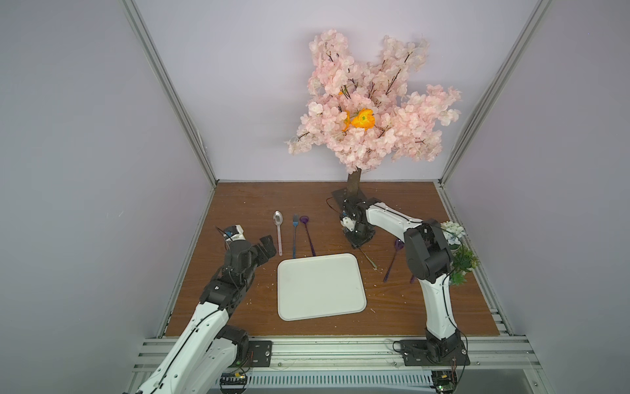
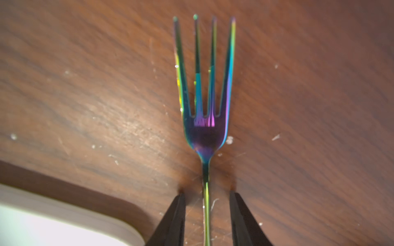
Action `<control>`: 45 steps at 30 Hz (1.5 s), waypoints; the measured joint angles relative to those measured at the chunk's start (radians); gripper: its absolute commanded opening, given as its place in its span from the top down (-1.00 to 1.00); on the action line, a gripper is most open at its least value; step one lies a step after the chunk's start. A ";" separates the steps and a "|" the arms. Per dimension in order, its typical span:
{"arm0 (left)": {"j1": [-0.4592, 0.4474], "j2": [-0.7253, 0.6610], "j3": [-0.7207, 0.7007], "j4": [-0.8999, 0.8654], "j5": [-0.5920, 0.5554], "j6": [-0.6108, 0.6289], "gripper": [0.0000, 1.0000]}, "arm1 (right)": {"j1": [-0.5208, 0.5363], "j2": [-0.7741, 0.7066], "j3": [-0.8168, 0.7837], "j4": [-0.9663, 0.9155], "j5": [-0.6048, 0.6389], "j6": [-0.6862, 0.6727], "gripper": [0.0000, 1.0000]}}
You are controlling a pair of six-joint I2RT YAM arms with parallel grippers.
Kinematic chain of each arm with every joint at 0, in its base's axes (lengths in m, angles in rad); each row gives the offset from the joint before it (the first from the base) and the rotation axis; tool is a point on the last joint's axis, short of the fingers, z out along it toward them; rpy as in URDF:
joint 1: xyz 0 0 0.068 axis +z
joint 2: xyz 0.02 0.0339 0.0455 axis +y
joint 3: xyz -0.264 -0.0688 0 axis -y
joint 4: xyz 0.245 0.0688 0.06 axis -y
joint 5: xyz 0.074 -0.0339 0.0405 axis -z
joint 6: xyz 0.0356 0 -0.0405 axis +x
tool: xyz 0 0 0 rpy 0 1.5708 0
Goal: Set the spoon and fork side by side
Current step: Pick up the fork at the center of the board, then place the fork on the tray.
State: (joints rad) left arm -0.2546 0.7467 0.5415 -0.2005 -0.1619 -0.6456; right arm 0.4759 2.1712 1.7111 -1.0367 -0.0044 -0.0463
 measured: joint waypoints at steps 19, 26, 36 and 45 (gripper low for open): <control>0.005 -0.013 -0.002 0.000 -0.004 0.000 -0.99 | 0.000 0.000 0.003 -0.010 0.090 0.014 1.00; 0.005 -0.010 -0.001 0.000 -0.005 0.000 -0.99 | -0.021 -0.060 -0.018 -0.013 0.154 0.037 1.00; 0.005 -0.009 -0.002 0.000 -0.006 0.000 -0.99 | -0.003 -0.207 -0.100 -0.007 0.114 0.121 1.00; 0.006 -0.009 -0.002 0.000 -0.007 0.000 -0.99 | 0.158 -0.267 -0.104 -0.011 0.045 0.338 1.00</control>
State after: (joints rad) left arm -0.2481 0.7376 0.5400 -0.2001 -0.1692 -0.6456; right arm 0.6338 1.9038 1.6073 -1.0477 0.0406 0.2913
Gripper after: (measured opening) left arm 0.995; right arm 0.048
